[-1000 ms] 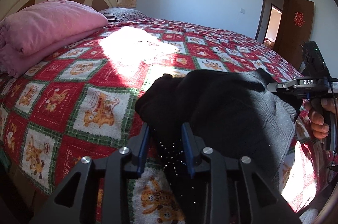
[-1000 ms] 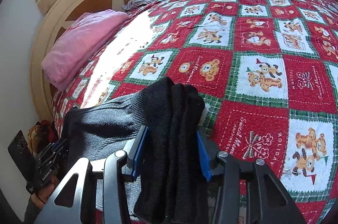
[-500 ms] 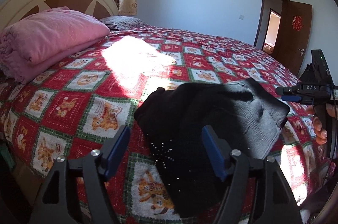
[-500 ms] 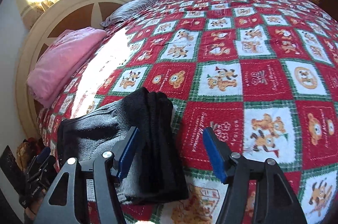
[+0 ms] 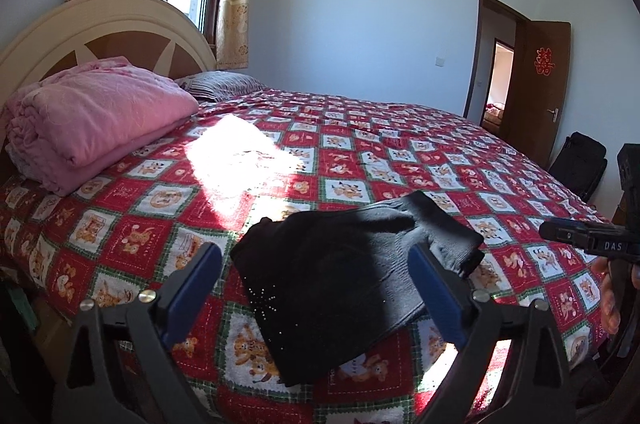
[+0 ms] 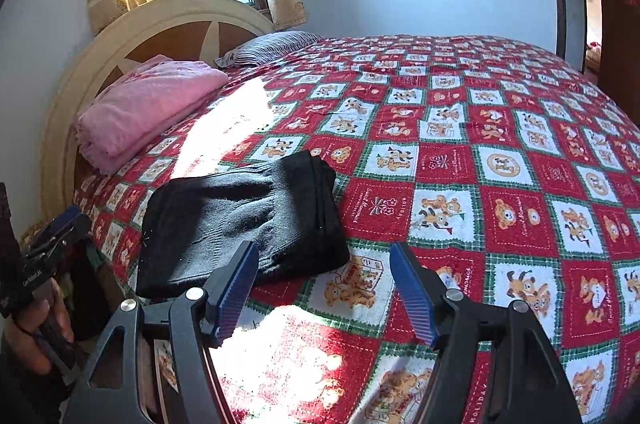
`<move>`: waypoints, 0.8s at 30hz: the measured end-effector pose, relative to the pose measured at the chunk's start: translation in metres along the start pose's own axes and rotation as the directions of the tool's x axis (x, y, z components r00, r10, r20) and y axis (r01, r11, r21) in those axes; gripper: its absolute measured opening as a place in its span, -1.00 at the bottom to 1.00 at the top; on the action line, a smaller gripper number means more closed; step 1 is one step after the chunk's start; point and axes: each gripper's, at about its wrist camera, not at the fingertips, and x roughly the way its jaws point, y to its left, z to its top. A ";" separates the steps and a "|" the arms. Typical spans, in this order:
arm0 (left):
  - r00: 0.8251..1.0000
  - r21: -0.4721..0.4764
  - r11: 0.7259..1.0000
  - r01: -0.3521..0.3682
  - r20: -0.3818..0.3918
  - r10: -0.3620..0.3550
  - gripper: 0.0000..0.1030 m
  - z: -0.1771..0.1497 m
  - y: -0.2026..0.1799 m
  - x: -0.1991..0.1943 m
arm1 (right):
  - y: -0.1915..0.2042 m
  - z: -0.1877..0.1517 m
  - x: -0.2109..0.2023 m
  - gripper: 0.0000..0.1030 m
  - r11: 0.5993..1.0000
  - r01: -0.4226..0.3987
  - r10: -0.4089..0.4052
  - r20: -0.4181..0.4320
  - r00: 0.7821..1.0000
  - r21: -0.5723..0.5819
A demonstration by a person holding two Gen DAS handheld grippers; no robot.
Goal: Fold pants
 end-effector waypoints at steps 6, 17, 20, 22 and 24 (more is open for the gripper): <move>1.000 0.007 1.000 -0.004 -0.002 0.004 0.89 -0.001 -0.007 -0.004 | 0.007 -0.003 -0.017 0.36 1.000 -0.020 0.021 0.021 1.000 -0.015; 1.000 0.018 1.000 0.002 0.011 -0.003 0.90 0.000 -0.014 -0.014 | 0.022 -0.003 -0.033 0.38 0.998 -0.025 0.028 0.057 0.998 -0.064; 1.000 0.017 1.000 0.003 0.020 -0.003 0.98 0.002 -0.014 -0.016 | 0.022 -0.003 -0.035 0.38 0.998 -0.026 0.030 0.062 0.998 -0.058; 1.000 0.024 1.000 0.000 0.026 -0.001 1.00 0.002 -0.016 -0.016 | 0.022 -0.002 -0.036 0.38 0.998 -0.023 0.027 0.070 0.997 -0.058; 1.000 0.036 0.999 0.004 0.026 -0.005 1.00 0.002 -0.018 -0.016 | 0.022 -0.003 -0.037 0.39 0.998 -0.021 0.025 0.073 0.997 -0.058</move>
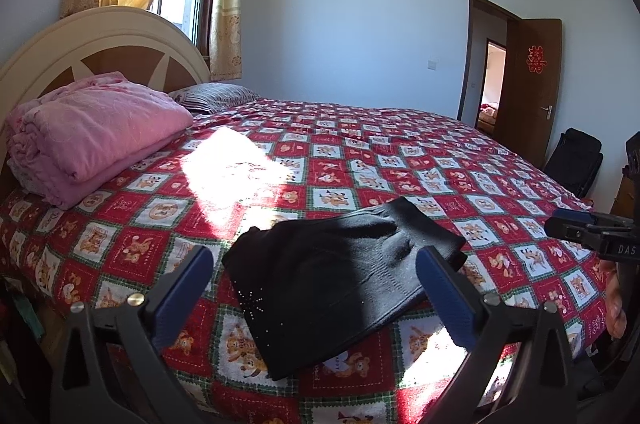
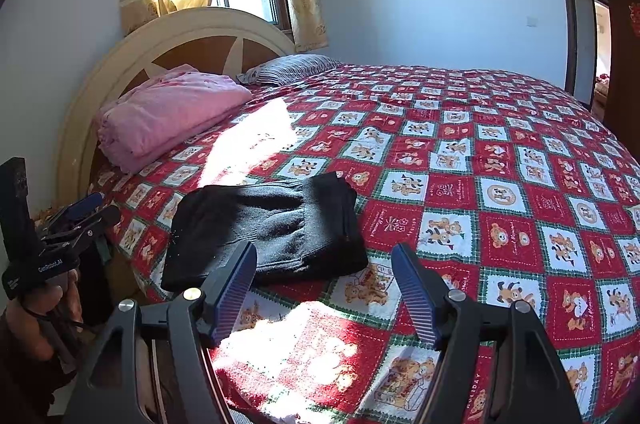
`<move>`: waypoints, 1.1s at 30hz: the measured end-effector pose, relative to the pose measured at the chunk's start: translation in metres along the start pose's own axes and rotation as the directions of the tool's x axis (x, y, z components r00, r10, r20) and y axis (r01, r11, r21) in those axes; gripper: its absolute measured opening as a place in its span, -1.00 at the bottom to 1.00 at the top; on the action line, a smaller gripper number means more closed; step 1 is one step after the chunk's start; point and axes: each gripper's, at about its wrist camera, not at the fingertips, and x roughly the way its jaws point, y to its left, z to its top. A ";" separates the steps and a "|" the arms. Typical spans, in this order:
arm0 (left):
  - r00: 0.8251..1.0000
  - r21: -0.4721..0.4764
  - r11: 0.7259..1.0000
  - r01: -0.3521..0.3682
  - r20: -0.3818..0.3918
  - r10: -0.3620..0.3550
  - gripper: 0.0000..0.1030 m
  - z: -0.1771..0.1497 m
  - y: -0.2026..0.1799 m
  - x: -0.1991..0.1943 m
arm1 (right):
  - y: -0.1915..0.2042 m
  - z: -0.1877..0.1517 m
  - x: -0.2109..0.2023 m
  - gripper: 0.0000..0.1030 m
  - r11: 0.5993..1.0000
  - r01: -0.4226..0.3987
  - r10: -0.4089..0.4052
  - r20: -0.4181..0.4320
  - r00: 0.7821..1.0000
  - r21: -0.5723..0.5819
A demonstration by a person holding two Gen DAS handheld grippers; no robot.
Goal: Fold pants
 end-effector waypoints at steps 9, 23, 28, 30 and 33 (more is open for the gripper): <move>1.000 0.072 0.997 -0.018 -0.004 0.018 1.00 0.000 -0.018 -0.001 | 0.002 0.000 -0.001 0.39 1.000 0.017 -0.017 0.008 1.000 -0.014; 0.998 0.034 0.998 -0.056 -0.002 0.056 1.00 0.000 -0.018 0.001 | 0.004 0.004 -0.010 0.39 0.999 0.036 -0.035 0.054 0.998 -0.023; 0.998 0.033 0.998 -0.059 -0.004 0.059 1.00 -0.002 -0.018 0.003 | 0.007 0.002 -0.008 0.39 0.999 0.035 -0.033 0.044 0.998 -0.030; 0.999 0.031 0.998 -0.051 -0.012 0.051 1.00 -0.003 -0.018 0.004 | 0.009 0.001 -0.006 0.39 0.999 0.035 -0.033 0.040 0.999 -0.036; 0.999 0.040 0.998 -0.049 -0.018 0.050 1.00 -0.005 -0.019 0.006 | 0.010 0.000 -0.003 0.39 0.999 0.031 -0.030 0.032 0.999 -0.037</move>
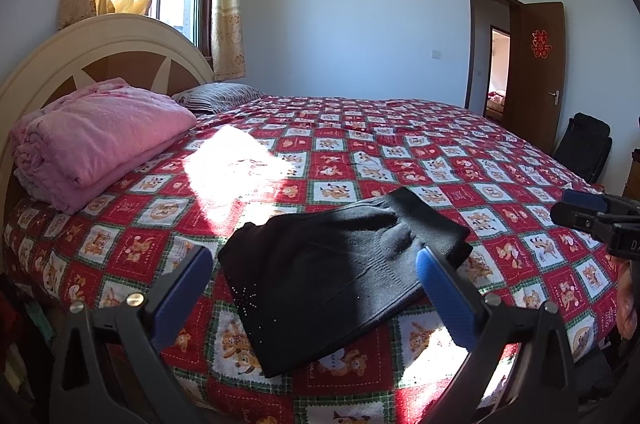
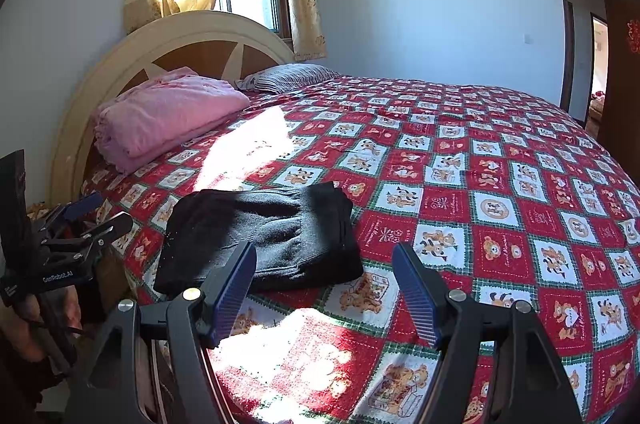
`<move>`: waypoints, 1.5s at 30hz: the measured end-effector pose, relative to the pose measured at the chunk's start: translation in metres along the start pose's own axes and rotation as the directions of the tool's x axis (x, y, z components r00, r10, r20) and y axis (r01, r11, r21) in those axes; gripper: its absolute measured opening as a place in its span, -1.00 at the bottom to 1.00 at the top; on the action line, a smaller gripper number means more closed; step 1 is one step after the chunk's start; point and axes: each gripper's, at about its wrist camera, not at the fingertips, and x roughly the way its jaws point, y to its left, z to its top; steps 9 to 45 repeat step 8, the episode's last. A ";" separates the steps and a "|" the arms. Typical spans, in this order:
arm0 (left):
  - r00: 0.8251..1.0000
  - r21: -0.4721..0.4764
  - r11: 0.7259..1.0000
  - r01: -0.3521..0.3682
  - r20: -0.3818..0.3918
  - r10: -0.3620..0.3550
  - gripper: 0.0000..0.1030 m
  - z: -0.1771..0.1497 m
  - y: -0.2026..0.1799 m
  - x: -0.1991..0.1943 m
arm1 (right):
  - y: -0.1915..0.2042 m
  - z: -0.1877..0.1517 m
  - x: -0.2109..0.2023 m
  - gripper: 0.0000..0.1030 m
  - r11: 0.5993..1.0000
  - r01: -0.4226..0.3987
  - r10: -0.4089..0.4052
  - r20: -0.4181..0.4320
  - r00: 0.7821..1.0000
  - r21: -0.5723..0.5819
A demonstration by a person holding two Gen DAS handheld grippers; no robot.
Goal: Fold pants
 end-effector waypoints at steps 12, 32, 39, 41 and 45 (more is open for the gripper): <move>1.000 0.007 1.000 0.017 -0.010 -0.017 1.00 -0.002 -0.002 0.002 | 0.001 -0.004 0.006 0.39 1.000 -0.003 0.003 -0.015 1.000 -0.002; 1.000 0.007 1.000 0.017 -0.010 -0.017 1.00 -0.002 -0.002 0.002 | 0.001 -0.004 0.006 0.39 1.000 -0.003 0.003 -0.015 1.000 -0.002; 1.000 0.007 1.000 0.017 -0.010 -0.017 1.00 -0.002 -0.002 0.002 | 0.001 -0.004 0.006 0.39 1.000 -0.003 0.003 -0.015 1.000 -0.002; 1.000 0.007 1.000 0.017 -0.010 -0.017 1.00 -0.002 -0.002 0.002 | 0.001 -0.004 0.006 0.39 1.000 -0.003 0.003 -0.015 1.000 -0.002; 1.000 0.007 1.000 0.017 -0.010 -0.017 1.00 -0.002 -0.002 0.002 | 0.001 -0.004 0.006 0.39 1.000 -0.003 0.003 -0.015 1.000 -0.002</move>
